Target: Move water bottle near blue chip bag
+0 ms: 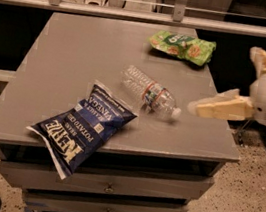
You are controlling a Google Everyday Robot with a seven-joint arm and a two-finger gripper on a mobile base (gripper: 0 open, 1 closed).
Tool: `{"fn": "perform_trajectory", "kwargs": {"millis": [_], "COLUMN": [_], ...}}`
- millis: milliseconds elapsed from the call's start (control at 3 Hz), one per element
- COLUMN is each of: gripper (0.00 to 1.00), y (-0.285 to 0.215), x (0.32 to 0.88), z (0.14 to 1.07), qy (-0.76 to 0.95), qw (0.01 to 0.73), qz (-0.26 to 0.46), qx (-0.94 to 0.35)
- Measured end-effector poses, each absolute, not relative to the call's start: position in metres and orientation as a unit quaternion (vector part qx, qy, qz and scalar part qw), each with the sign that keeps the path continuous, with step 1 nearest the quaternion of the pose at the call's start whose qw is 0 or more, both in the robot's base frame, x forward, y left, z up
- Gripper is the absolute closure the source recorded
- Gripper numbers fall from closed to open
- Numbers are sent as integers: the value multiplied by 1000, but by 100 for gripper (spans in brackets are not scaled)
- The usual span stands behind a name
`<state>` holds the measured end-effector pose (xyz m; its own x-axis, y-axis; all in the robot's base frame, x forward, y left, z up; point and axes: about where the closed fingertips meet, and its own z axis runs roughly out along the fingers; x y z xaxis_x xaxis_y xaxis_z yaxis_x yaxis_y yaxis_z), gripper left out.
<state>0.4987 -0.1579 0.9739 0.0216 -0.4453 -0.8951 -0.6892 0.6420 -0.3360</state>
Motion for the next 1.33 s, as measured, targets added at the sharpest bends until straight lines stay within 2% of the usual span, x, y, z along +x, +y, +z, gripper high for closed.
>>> {"fn": "perform_trajectory", "kwargs": {"millis": [333,1000,1333], "gripper": [0,0,0], "y": [-181,-158,-155], "x": [499,538,575], "z": [980,974,1004], "qy": [698,621,549], "qw": [597,565,575], "qz": [78,37,-23], "qx": [-388,-543,-607]}}
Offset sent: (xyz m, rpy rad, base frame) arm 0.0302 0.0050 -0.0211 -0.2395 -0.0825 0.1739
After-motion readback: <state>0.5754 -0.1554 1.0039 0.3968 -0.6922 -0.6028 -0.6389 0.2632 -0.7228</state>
